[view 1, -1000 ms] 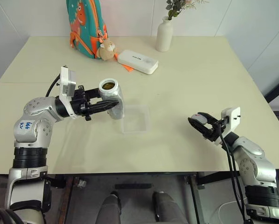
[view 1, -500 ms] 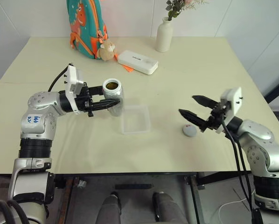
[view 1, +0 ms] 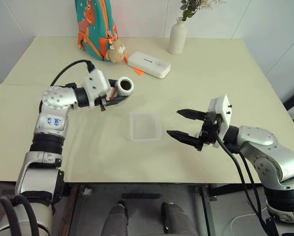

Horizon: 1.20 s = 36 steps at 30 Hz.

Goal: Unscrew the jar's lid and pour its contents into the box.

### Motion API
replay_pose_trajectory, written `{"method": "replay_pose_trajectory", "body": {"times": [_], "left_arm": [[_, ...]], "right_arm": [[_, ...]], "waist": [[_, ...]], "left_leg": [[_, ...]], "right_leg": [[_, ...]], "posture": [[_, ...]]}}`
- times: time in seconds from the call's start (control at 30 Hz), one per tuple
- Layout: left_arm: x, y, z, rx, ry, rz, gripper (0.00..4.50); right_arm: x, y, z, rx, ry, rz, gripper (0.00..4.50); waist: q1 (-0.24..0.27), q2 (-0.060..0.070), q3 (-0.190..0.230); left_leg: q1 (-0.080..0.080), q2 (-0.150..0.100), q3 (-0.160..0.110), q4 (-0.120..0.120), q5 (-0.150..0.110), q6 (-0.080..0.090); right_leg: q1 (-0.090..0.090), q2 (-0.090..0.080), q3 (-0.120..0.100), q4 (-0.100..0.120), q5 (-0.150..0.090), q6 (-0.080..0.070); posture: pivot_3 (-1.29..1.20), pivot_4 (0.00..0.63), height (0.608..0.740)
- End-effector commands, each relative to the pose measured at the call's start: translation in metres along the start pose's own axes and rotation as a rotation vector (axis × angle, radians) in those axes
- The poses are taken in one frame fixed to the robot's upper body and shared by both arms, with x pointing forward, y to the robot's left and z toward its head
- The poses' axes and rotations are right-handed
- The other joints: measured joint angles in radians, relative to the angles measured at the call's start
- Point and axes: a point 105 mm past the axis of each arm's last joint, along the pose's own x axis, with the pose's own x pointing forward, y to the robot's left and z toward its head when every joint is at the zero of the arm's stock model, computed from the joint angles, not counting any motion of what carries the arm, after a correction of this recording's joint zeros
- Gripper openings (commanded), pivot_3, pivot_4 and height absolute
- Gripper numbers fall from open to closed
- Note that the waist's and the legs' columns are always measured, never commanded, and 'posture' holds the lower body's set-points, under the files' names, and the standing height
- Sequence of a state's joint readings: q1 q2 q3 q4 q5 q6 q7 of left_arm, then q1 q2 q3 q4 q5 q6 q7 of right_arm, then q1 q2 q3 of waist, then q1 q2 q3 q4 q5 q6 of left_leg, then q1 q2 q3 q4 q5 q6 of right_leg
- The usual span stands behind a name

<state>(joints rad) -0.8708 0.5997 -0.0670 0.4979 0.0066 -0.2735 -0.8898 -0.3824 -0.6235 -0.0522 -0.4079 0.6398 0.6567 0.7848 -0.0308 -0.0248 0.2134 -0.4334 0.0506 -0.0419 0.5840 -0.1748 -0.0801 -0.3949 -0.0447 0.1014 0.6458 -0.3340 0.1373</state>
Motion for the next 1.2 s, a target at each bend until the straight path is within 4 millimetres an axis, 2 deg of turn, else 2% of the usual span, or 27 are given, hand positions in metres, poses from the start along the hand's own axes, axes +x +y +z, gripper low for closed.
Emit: {"method": "replay_pose_trajectory", "body": {"times": [0.03,0.13,0.33,0.4,0.63,0.8,0.93,1.03,1.2], "left_arm": [[0.002,0.006,0.014,0.258,-0.014,0.106,1.98],[0.001,0.005,0.019,0.446,-0.028,0.188,1.98],[0.001,-0.001,0.038,1.102,-0.086,0.277,1.98],[0.006,-0.005,0.038,1.286,-0.11,0.274,1.98],[0.028,-0.008,0.044,1.619,-0.238,0.306,1.98],[0.04,-0.009,0.044,1.716,-0.264,0.303,1.98],[0.035,-0.016,0.046,1.746,-0.328,0.287,1.98],[0.032,-0.014,0.041,1.732,-0.302,0.271,1.98],[0.023,0.003,0.041,1.563,-0.231,0.332,1.98]], "right_arm": [[-0.005,0.001,0.013,-0.04,-0.049,-0.02,4.48],[-0.006,0.001,0.009,-0.027,-0.048,-0.031,4.48],[-0.004,-0.001,0.007,-0.015,-0.053,-0.041,4.48],[-0.002,-0.001,0.008,-0.011,-0.06,-0.038,4.48],[0.005,0.0,0.01,-0.002,-0.085,-0.031,4.48],[0.009,0.0,0.012,0.006,-0.105,-0.035,4.48],[0.01,-0.002,0.013,0.013,-0.116,-0.045,4.48],[0.01,-0.003,0.012,0.014,-0.119,-0.053,4.48],[0.01,-0.002,0.012,0.018,-0.126,-0.049,4.48]], "waist": [[0.002,0.0,0.0],[0.003,0.0,0.0],[0.004,0.0,0.0],[0.005,0.0,0.0],[0.007,0.0,0.0],[0.003,0.0,0.0],[0.002,0.0,0.0],[0.004,0.0,0.0],[0.006,0.0,0.0]], "left_leg": [[0.0,0.0,0.0,0.0,0.0,0.0],[0.0,0.0,0.0,0.003,0.0,0.0],[0.0,0.0,0.001,0.005,0.0,0.0],[-0.001,0.0,0.001,0.005,0.0,0.0],[-0.003,-0.001,0.001,0.007,0.0,0.0],[-0.004,-0.001,0.001,0.006,0.0,0.0],[-0.004,-0.001,0.001,0.004,0.0,0.0],[-0.004,-0.001,0.002,0.004,0.0,0.0],[-0.004,-0.001,0.002,0.005,0.0,0.0]], "right_leg": [[0.0,0.0,0.0,0.0,0.0,0.0],[0.0,0.0,0.0,0.001,0.001,0.001],[0.001,0.0,0.002,0.001,0.002,0.003],[0.001,0.0,0.001,0.001,0.002,0.004],[0.0,0.0,0.001,0.0,0.004,0.006],[-0.001,0.0,0.001,0.0,0.004,0.006],[-0.003,0.0,0.002,0.001,0.003,0.006],[-0.003,0.0,0.002,0.001,0.003,0.006],[-0.003,0.0,0.002,0.002,0.003,0.006]], "posture": [[0.0,0.15,0.74],[0.0,0.15,0.74],[0.0,0.15,0.74],[0.0,0.15,0.74],[0.0,0.15,0.74],[0.0,0.15,0.74],[0.0,0.15,0.74],[0.0,0.15,0.74],[0.0,0.15,0.74]]}}
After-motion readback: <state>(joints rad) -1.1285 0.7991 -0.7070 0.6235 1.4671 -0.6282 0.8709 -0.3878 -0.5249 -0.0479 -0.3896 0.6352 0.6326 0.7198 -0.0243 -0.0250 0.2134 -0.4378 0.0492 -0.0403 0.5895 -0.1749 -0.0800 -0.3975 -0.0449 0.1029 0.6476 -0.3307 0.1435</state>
